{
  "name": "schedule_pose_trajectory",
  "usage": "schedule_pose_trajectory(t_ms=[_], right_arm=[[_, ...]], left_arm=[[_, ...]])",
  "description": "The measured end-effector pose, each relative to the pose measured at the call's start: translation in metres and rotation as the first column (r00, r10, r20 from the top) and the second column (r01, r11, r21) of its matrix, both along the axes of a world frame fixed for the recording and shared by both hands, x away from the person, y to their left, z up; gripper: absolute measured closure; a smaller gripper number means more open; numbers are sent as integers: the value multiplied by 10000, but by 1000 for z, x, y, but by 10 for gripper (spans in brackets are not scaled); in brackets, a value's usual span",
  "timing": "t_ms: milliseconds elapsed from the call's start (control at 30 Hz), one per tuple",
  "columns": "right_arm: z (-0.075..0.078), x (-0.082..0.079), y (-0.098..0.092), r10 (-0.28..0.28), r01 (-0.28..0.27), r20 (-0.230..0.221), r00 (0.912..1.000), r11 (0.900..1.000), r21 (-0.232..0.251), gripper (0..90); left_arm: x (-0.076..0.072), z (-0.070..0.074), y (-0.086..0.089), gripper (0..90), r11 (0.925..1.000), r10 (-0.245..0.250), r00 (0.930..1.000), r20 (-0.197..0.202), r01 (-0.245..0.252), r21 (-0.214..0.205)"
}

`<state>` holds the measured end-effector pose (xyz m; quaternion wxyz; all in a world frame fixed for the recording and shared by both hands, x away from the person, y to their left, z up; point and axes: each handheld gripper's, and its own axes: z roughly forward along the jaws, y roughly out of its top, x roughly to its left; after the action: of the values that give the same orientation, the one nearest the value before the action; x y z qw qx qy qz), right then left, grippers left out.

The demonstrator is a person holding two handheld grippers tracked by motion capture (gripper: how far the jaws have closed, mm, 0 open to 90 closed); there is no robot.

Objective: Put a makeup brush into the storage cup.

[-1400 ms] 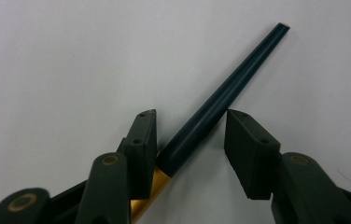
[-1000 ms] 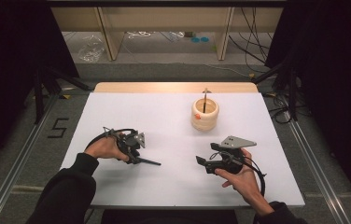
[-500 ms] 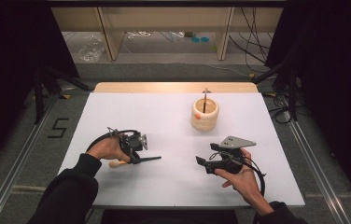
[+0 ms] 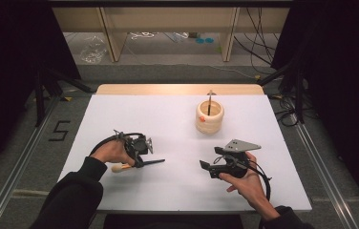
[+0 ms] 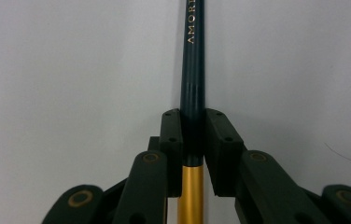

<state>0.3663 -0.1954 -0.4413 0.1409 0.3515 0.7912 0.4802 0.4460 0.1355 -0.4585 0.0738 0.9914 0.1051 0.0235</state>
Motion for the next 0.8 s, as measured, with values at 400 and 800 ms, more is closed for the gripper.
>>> schedule_pose_trajectory(t_ms=[400, 800], right_arm=[[0, 0, 0, 68, -67, -63, 10000, 10000, 63, 218], [5, -4, 4, 345, -337, 324, 9989, 9991, -241, 206]], left_arm=[[0, 0, 2, 783, 9997, 139, 9999, -16, -139, -184], [4, 12, 12, 783, 9684, 1046, 9908, -855, -1210, -2180]])
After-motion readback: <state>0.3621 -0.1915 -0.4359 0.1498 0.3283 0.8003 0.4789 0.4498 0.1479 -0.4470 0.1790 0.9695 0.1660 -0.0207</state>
